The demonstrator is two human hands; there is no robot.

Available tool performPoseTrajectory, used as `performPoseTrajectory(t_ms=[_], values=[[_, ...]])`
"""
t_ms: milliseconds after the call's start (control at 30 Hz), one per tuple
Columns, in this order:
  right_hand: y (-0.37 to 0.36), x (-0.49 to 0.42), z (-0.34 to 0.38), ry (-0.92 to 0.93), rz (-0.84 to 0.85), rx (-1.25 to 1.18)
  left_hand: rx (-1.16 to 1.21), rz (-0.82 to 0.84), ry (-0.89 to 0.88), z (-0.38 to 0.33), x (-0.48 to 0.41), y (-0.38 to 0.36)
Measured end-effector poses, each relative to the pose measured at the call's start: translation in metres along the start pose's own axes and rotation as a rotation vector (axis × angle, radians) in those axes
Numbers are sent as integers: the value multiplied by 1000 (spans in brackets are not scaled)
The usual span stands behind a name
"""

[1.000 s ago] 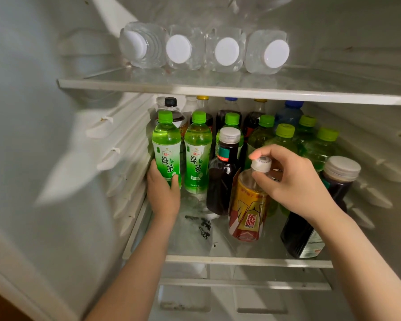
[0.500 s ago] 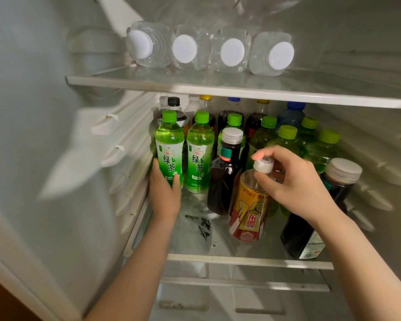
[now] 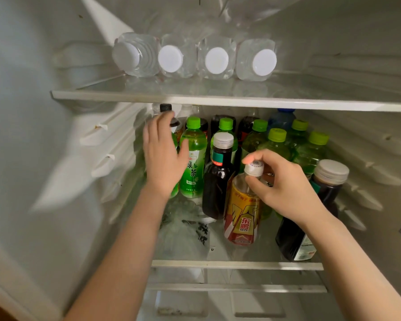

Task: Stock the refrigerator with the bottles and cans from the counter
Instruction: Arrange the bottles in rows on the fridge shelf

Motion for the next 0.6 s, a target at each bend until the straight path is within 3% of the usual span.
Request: performPoseTrajectory(t_ms=[100,233,600], values=[[0,1,-1,-5,-12,-5,48,324,-121,-7,-30,-16],[-2,2,-2,-11,-32,-11,43,660,-146,-9,-49,-36],[-2,2,-3,3,-33,-24,-49,653,-148,-18,-60,-37]])
Point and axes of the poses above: each hand's wrist, its own x-axis away from the middle knuckle, its own y-axis out of the back of the hand, z = x × y, the point moved 3 cm from there along -x, towards the middle knuckle, and after that the axes turned 5 degrees about -x, right-handed, at the moved point
